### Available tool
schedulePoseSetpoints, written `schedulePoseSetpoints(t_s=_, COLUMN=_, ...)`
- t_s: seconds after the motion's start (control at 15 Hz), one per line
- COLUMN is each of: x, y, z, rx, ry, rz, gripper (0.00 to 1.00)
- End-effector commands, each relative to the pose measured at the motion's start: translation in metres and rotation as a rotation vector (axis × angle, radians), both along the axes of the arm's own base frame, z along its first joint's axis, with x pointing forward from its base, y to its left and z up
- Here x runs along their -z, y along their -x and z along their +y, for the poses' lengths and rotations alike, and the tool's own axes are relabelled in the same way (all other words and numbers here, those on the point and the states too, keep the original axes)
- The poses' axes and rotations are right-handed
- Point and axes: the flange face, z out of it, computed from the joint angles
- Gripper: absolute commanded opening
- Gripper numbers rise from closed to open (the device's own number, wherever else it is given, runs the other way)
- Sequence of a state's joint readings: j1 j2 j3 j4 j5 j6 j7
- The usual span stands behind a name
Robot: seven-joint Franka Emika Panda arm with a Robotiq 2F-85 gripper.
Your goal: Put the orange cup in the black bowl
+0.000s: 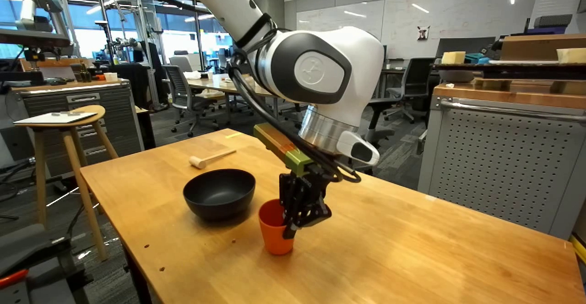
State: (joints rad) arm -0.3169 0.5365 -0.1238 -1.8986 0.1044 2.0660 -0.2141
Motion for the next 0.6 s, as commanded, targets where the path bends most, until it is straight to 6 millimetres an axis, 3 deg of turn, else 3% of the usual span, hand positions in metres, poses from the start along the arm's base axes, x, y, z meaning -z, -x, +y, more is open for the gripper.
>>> schedulePoseSetpoints(t_s=0.0, x=-0.005, y=0.003, z=-0.003, rx=0.013, ry=-0.065, rz=-0.034, gripper=0.03)
schedulePoseSetpoints(t_s=0.27, x=-0.011, y=0.006, z=0.004, rx=0.013, ry=-0.093, rz=-0.05, gripper=0.04)
schedulePoseSetpoints(t_s=0.53, x=-0.048, y=0.009, z=0.043, rx=-0.087, ry=-0.055, rz=-0.101, gripper=0.04)
